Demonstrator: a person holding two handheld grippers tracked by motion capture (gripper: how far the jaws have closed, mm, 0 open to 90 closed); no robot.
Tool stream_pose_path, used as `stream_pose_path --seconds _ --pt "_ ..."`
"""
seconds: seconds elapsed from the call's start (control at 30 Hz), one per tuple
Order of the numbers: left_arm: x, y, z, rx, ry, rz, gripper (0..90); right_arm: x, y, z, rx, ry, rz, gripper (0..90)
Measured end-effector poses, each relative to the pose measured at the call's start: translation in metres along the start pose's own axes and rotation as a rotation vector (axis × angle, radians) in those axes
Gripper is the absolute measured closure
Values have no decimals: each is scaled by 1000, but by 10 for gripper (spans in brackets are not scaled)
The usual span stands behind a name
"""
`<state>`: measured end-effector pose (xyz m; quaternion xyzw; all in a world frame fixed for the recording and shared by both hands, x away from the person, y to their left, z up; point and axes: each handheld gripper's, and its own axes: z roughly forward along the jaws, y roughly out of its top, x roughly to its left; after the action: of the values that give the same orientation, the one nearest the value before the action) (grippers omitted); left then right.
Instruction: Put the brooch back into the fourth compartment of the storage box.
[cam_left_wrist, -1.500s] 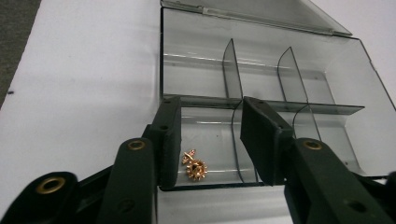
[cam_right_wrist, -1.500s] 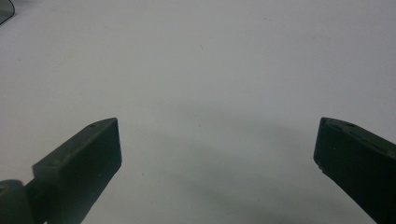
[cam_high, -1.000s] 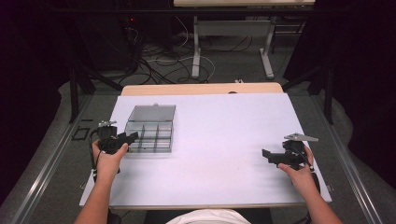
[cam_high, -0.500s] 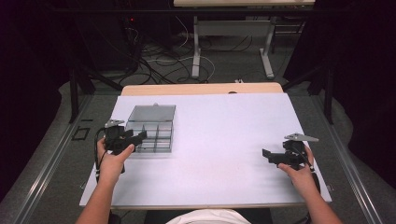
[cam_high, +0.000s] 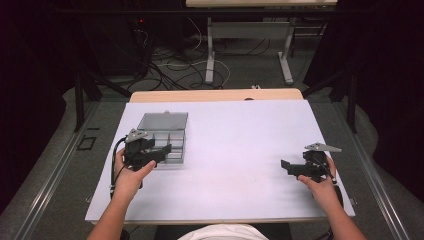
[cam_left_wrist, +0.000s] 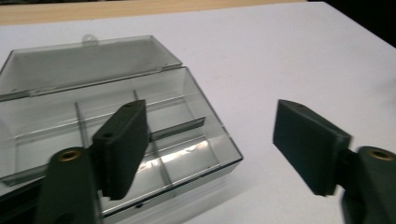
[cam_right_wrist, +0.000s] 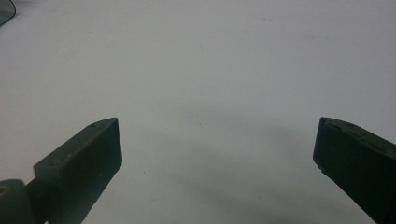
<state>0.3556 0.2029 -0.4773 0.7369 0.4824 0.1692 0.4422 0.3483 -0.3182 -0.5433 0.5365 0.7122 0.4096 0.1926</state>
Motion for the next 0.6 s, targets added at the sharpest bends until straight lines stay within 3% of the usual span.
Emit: stream_pose_path --seconds 0.3,0.47,0.6 --pt "-19 -10 2 -7 -37 41 124 0 0 0 0 1 8 9" --pt "-24 -20 3 4 -27 63 8 0 0 -1 -2 1 2 9" --pt "-23 -29 2 3 -13 63 2 1 0 -1 -1 3 9 9"
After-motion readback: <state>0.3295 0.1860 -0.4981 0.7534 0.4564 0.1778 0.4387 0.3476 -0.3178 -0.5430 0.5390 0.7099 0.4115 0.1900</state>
